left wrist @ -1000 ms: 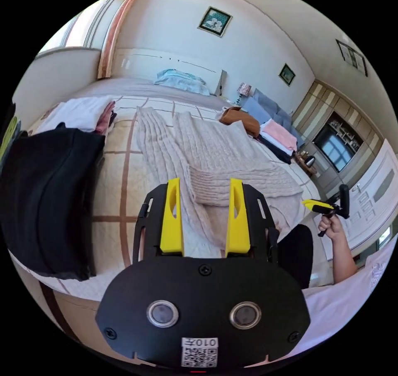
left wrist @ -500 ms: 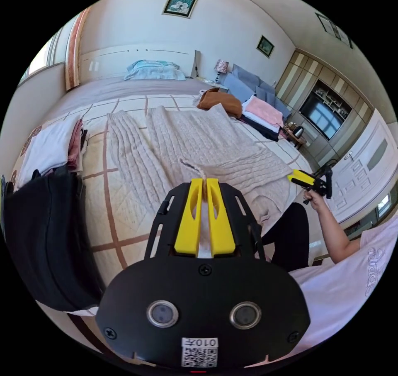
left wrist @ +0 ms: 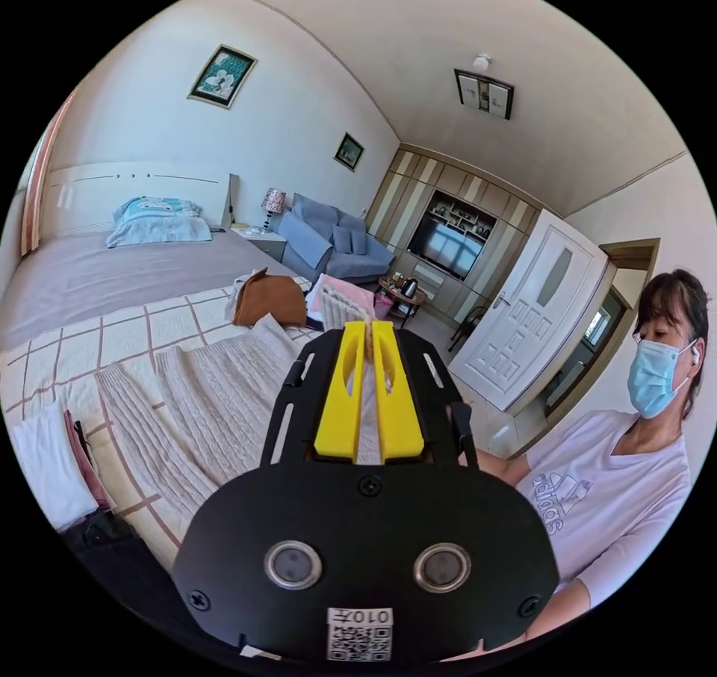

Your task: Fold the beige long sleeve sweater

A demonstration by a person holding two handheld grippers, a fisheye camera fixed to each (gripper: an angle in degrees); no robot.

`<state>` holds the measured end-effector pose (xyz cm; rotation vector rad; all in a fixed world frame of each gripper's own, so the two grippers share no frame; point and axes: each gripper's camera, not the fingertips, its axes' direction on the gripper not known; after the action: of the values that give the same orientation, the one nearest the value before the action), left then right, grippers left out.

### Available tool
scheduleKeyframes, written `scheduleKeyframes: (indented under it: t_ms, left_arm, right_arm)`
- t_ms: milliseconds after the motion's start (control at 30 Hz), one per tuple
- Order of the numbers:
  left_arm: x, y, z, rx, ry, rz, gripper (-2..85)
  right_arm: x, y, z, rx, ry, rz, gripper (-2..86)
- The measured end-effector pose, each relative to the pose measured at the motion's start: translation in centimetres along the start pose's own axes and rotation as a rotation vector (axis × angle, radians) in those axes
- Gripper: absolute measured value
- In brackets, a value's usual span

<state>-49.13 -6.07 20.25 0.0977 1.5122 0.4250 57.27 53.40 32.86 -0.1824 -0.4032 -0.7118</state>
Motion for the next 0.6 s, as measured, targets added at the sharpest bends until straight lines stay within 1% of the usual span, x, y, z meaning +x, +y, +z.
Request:
scheduleKeyframes:
  t_ms: [133, 233, 267, 367, 433, 533, 600]
  left_arm:
    - [-1.6, -1.0, 1.1, 0.008, 0.056, -0.022, 0.0]
    - [-3.0, -1.6, 1.6, 0.003, 0.080, -0.021, 0.0]
    - [-3.4, -1.5, 1.8, -0.006, 0.075, -0.027, 0.0]
    - [-6.9, 0.2, 4.3, -0.105, 0.056, -0.077, 0.0]
    - [-11.0, 3.2, 7.1, -0.213, 0.031, -0.168, 0.0]
    - [-15.4, 7.2, 9.8, -0.344, 0.003, -0.239, 0.0]
    - [-17.2, 8.8, 10.1, -0.343, 0.017, -0.279, 0.0]
  right_arm:
    - [3.1, -0.1, -1.5, -0.040, -0.041, 0.061, 5.0]
    - [6.3, 1.4, -5.2, 0.016, -0.076, 0.163, 4.5]
    - [7.2, 2.2, -5.3, -0.007, -0.078, 0.187, 4.5]
    - [8.0, 4.2, -2.5, -0.115, -0.062, 0.172, 4.5]
    - [8.4, 5.3, -3.0, -0.039, -0.077, 0.193, 4.5]
    - [8.7, 5.5, -3.3, -0.065, -0.074, 0.188, 4.6]
    - [8.6, 5.6, -3.6, -0.080, -0.045, 0.154, 4.8]
